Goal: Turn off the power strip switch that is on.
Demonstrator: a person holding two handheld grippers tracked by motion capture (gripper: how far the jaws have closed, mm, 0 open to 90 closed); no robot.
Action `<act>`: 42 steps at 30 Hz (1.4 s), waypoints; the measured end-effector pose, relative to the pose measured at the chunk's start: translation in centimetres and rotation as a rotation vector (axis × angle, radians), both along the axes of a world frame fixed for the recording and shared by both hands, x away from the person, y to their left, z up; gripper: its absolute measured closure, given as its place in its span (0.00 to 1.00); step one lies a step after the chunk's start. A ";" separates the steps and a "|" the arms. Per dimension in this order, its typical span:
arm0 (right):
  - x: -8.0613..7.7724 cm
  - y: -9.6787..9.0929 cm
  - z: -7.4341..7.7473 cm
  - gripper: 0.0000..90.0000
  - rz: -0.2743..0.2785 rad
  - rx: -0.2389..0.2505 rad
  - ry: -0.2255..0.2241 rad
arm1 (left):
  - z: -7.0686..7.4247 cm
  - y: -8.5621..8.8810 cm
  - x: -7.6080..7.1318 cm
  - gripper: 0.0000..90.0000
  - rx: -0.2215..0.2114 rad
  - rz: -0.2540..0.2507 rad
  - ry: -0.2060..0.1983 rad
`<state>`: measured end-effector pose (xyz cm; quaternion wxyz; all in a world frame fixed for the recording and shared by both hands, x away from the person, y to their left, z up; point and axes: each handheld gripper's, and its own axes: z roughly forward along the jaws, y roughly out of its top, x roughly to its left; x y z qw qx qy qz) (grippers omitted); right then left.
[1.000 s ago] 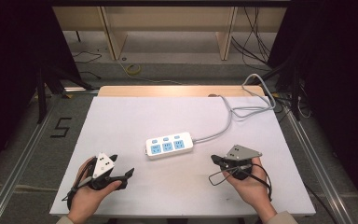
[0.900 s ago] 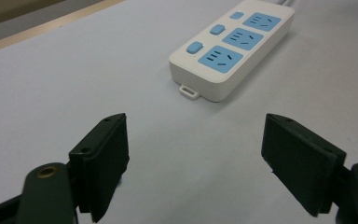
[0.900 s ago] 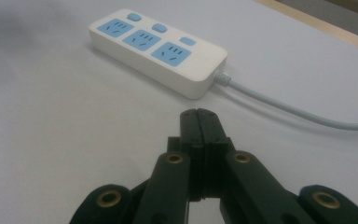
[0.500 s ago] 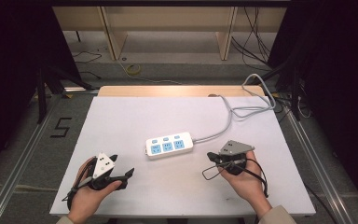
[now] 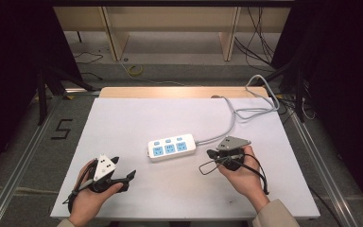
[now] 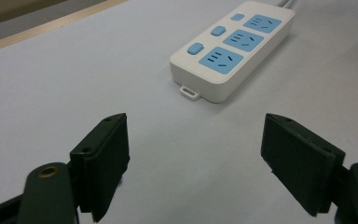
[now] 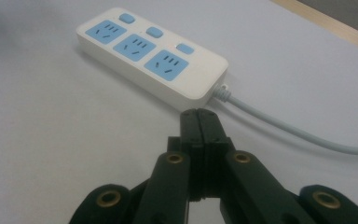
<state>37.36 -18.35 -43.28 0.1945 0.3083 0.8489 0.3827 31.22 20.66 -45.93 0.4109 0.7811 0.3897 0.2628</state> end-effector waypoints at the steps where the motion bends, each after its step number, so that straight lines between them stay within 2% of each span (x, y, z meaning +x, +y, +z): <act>1: 0.1 0.1 0.0 1.00 0.001 -0.002 0.002 | 0.0 0.0 0.0 0.26 -0.003 0.003 -0.002; 9: 1.0 0.9 0.1 1.00 -0.001 -0.027 0.015 | 0.0 0.0 0.0 0.26 -0.002 -0.004 0.003; 26: 2.8 3.3 0.8 1.00 0.020 -0.048 0.027 | -0.1 -0.1 0.0 0.26 -0.002 -0.009 0.005; 42: 4.2 4.6 1.3 1.00 0.025 -0.068 0.049 | 0.0 -0.1 0.0 0.26 -0.001 -0.007 0.003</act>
